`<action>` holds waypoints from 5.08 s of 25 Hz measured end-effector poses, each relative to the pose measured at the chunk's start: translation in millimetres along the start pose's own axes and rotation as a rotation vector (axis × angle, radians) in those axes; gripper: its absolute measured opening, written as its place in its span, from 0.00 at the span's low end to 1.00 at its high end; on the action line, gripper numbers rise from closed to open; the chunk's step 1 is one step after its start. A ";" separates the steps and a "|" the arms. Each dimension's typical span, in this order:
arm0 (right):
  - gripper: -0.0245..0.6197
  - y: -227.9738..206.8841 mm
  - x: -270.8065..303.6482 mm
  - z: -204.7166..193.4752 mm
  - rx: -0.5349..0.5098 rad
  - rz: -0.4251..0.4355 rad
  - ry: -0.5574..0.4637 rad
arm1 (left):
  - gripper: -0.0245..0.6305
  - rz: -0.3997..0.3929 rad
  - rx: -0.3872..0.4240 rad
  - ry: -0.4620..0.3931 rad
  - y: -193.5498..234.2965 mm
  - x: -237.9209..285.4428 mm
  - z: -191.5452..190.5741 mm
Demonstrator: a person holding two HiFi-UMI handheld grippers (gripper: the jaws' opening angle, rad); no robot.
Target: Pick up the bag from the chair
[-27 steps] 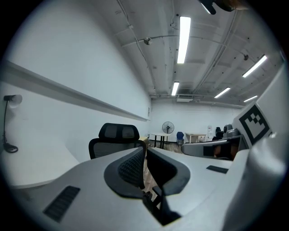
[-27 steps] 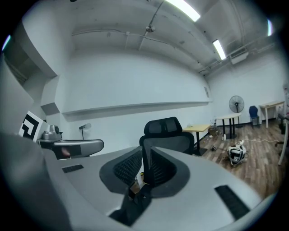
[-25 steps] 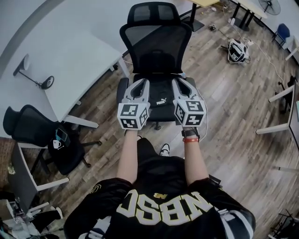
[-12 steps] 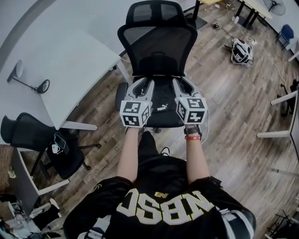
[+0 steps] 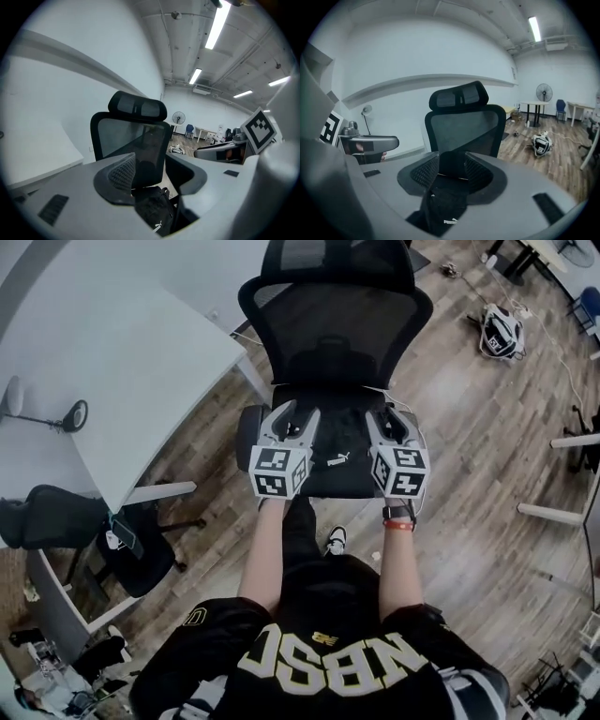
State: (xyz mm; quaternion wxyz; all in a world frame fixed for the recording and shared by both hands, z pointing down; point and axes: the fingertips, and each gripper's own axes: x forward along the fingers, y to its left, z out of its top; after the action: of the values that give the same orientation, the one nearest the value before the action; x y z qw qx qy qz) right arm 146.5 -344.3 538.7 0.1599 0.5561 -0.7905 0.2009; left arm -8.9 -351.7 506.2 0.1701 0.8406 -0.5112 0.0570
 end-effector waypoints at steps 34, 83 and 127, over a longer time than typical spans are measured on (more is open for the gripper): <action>0.47 -112.6 227.8 -303.8 0.059 -0.050 0.606 | 0.51 0.129 -0.286 0.668 156.7 119.6 -351.9; 0.10 -69.1 137.1 -175.1 0.163 -0.147 0.317 | 0.14 0.249 -0.178 0.403 124.2 66.9 -200.6; 0.10 -2.4 -112.2 139.1 0.008 -0.066 -0.442 | 0.13 0.250 0.225 -0.305 -16.4 -97.4 150.3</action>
State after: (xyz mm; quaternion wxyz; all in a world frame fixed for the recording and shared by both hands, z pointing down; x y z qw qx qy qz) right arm 181.7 -322.4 364.8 -0.0128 0.6126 -0.7871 0.0718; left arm -52.1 -314.8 335.5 -0.0122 0.7832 -0.6216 0.0064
